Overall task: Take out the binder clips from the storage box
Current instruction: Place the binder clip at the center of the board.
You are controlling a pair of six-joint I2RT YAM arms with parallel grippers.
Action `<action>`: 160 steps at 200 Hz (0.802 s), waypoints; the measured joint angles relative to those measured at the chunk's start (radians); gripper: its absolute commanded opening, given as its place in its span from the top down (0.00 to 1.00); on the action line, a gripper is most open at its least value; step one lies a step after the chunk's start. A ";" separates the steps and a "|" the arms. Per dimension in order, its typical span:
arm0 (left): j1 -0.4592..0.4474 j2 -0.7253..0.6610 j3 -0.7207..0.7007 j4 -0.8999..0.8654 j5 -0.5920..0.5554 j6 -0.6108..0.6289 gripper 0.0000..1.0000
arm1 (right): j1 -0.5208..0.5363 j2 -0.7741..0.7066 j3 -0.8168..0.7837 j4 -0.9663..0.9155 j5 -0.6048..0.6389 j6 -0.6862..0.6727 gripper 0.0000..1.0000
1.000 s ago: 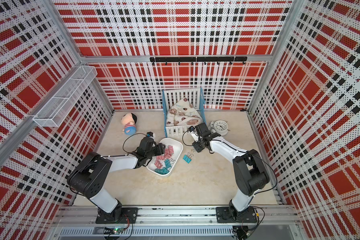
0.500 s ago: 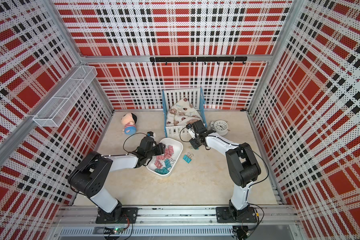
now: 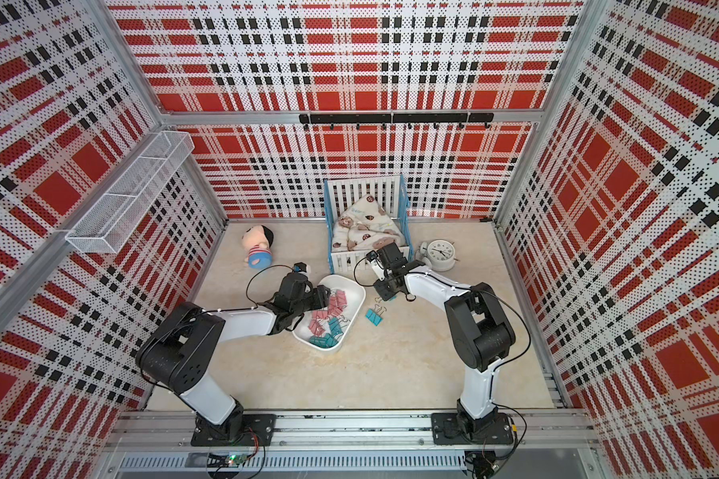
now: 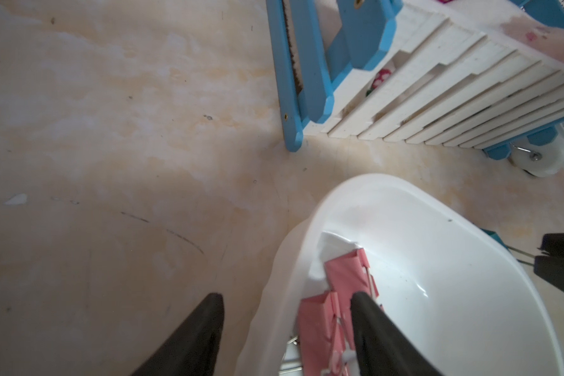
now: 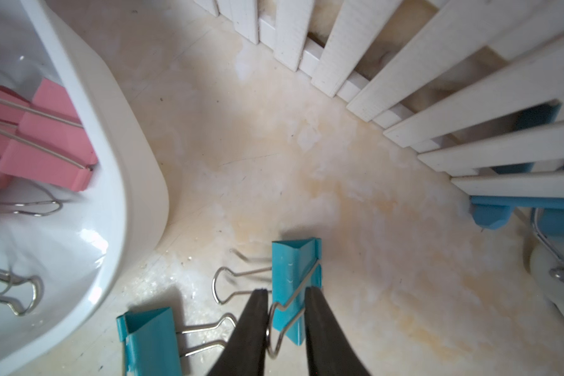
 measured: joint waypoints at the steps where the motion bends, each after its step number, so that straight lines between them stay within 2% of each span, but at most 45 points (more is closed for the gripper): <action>1: 0.000 0.000 0.000 0.000 0.000 0.000 0.32 | 0.000 0.000 0.000 0.000 -0.001 0.000 0.68; 39: 0.002 0.000 0.001 -0.005 0.000 0.000 0.32 | 0.002 0.000 0.001 0.000 -0.025 0.002 0.59; 95: 0.003 0.000 0.001 -0.008 0.000 0.001 0.32 | 0.003 -0.016 0.029 -0.016 -0.051 -0.002 0.31; 131: 0.003 0.000 0.002 -0.009 0.000 0.001 0.32 | 0.003 -0.065 0.031 -0.019 -0.067 -0.009 0.35; 160: 0.005 0.000 0.002 -0.010 0.000 0.001 0.32 | 0.004 -0.090 0.044 -0.020 -0.121 -0.014 0.35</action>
